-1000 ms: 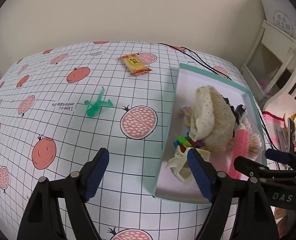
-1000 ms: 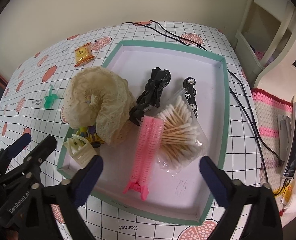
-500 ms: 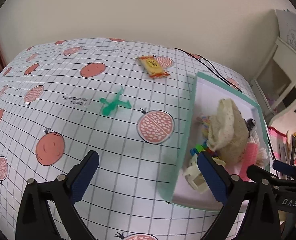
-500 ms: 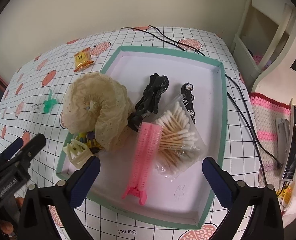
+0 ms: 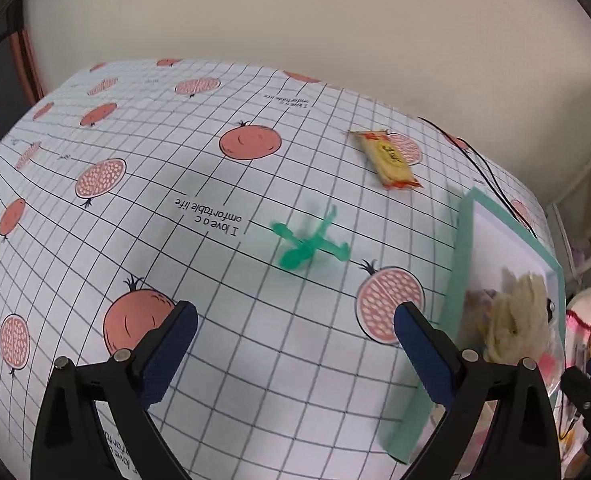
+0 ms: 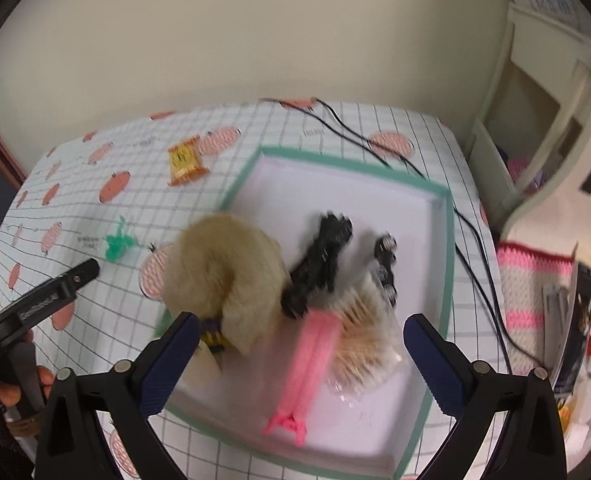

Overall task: Organize objects
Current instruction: 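Move the left gripper to the green figure while the right approaches the cracker packet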

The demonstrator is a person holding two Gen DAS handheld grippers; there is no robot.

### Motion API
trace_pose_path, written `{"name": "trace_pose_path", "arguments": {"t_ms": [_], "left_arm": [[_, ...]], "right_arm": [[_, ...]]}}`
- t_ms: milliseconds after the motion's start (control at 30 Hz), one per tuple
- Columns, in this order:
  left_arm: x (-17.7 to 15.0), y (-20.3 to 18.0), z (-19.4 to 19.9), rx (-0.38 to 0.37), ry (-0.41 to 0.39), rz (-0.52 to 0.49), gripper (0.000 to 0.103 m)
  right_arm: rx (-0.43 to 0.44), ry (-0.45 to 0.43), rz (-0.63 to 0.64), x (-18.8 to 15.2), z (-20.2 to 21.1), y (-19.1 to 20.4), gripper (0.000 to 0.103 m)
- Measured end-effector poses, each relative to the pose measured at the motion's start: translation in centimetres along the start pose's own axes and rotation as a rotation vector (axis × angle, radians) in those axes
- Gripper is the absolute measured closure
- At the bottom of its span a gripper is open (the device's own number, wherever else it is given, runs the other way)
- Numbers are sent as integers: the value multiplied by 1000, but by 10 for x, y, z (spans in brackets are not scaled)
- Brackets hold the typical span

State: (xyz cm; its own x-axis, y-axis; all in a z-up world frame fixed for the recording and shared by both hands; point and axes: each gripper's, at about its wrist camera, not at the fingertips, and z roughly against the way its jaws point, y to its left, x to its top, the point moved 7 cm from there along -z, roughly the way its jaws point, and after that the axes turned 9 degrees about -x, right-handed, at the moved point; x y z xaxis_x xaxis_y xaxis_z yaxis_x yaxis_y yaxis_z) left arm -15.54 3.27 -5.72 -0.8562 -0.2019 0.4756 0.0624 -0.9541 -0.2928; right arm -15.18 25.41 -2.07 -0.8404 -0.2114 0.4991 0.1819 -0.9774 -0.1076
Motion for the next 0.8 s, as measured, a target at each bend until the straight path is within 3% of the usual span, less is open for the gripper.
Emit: {"name": "trace_pose_path", "arguments": {"t_ms": [267, 633, 800], "left_arm": [[25, 20, -15, -28, 38, 77, 4], [36, 14, -45, -35, 76, -16, 4], [43, 6, -48, -41, 46, -93, 4]], "right_arm": [[25, -69, 74, 43, -1, 27, 0], [58, -49, 130, 102, -41, 84, 0], [73, -31, 146, 119, -60, 110, 0]]}}
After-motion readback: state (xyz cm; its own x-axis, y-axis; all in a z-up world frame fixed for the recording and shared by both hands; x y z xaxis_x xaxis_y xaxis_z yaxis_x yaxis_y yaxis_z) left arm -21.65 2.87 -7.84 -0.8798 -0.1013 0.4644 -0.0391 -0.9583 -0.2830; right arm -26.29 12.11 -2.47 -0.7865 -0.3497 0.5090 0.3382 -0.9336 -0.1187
